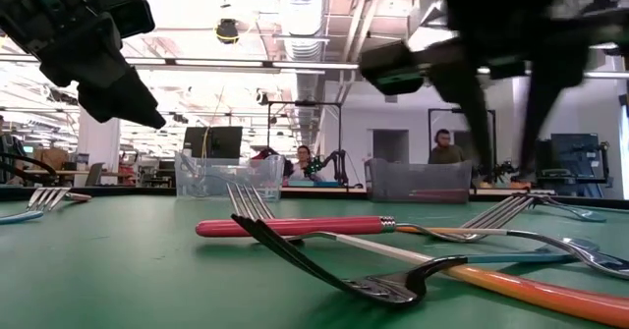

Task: Sort silverware by color (type)
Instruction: Put the orange fork into the white bin

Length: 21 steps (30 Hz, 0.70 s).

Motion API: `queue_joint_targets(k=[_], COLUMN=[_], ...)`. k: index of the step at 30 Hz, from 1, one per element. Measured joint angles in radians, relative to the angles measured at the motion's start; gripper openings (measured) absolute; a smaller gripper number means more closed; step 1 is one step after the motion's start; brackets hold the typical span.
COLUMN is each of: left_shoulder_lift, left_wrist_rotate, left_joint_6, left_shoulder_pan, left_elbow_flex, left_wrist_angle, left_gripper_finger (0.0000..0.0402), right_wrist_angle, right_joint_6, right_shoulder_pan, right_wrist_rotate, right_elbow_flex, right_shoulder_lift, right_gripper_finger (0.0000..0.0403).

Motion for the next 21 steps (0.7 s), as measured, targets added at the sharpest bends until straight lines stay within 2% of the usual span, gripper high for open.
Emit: queue_joint_targets(k=[5, 10, 21], left_shoulder_lift=[0.0, 0.0, 0.0], left_wrist_rotate=[-0.031, -0.034, -0.052], left_joint_6=[0.009, 0.008, -0.005], left_shoulder_pan=[0.0, 0.0, 0.0], left_elbow_flex=[0.0, 0.0, 0.0], left_wrist_angle=[0.0, -0.004, -0.006], left_gripper_finger=[0.018, 0.018, 0.018], right_wrist_angle=[0.048, 0.117, 0.106], right_joint_6=[-0.152, -0.257, -0.463], right_shoulder_pan=[0.039, 0.047, 0.05], right_wrist_rotate=[0.069, 0.072, 0.072], right_elbow_flex=[0.001, 0.001, -0.001], right_shoulder_lift=[0.012, 0.013, 0.041], right_gripper_finger=[0.0093, 0.0093, 0.0093])
